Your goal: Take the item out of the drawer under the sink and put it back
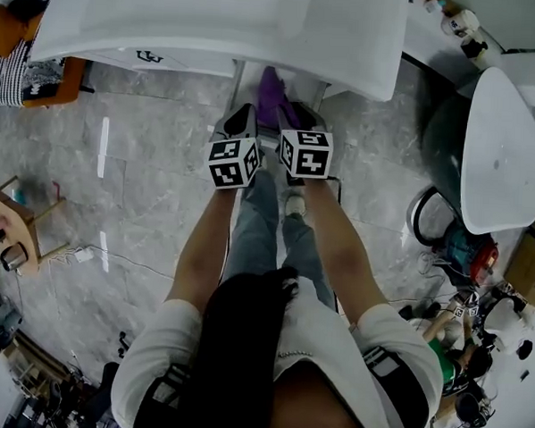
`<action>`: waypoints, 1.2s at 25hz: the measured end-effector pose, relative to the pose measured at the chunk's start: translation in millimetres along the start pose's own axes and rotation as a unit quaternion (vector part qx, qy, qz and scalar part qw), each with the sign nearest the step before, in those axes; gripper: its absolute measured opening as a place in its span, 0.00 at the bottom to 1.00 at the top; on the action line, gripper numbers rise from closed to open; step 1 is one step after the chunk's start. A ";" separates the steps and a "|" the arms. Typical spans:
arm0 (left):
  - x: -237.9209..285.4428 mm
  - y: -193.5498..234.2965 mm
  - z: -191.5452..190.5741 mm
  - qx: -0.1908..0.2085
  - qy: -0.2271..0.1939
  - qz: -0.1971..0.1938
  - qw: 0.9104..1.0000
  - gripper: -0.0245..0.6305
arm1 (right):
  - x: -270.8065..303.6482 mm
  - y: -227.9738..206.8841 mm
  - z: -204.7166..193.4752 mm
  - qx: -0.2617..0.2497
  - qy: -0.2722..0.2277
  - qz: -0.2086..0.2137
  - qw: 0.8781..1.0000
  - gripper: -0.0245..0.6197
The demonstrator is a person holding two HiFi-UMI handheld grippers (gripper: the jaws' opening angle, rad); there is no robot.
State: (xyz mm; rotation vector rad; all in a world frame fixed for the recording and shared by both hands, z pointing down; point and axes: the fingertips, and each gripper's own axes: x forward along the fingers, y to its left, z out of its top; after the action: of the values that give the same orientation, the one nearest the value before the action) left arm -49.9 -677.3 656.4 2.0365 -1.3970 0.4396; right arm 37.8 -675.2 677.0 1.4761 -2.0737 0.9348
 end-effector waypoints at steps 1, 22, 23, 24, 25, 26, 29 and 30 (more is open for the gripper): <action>-4.8 -3.5 4.1 0.002 -0.005 -0.001 1.000 0.04 | -6.7 -0.9 4.1 -0.004 -0.007 -0.007 1.000 0.19; -109.2 -102.8 88.3 0.049 -0.118 -0.042 0.991 0.04 | -169.3 38.0 82.7 -0.102 -0.139 -0.001 0.985 0.06; -114.7 -106.5 89.3 0.053 -0.123 -0.045 0.990 0.04 | -175.8 39.5 85.3 -0.105 -0.145 -0.002 0.984 0.06; -120.7 -109.1 90.0 0.058 -0.126 -0.046 0.989 0.04 | -182.0 41.8 87.6 -0.105 -0.151 -0.002 0.983 0.06; -127.0 -111.6 88.9 0.061 -0.128 -0.047 0.989 0.04 | -188.5 44.1 88.0 -0.103 -0.156 -0.002 0.982 0.06; -132.9 -114.6 86.1 0.063 -0.128 -0.047 0.989 0.04 | -195.0 45.8 86.6 -0.101 -0.159 -0.002 0.982 0.06; -144.6 -124.4 81.5 0.062 -0.134 -0.050 0.988 0.04 | -209.6 48.0 84.7 -0.101 -0.169 -0.001 0.980 0.06; -148.4 -126.9 81.4 0.058 -0.139 -0.050 0.987 0.04 | -213.3 49.3 84.5 -0.104 -0.171 0.002 0.980 0.06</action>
State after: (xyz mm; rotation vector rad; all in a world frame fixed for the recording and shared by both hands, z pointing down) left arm 3.9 -593.7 469.6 2.3216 -1.4495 0.2041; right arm 68.1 -587.8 461.2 1.6084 -2.3296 0.4670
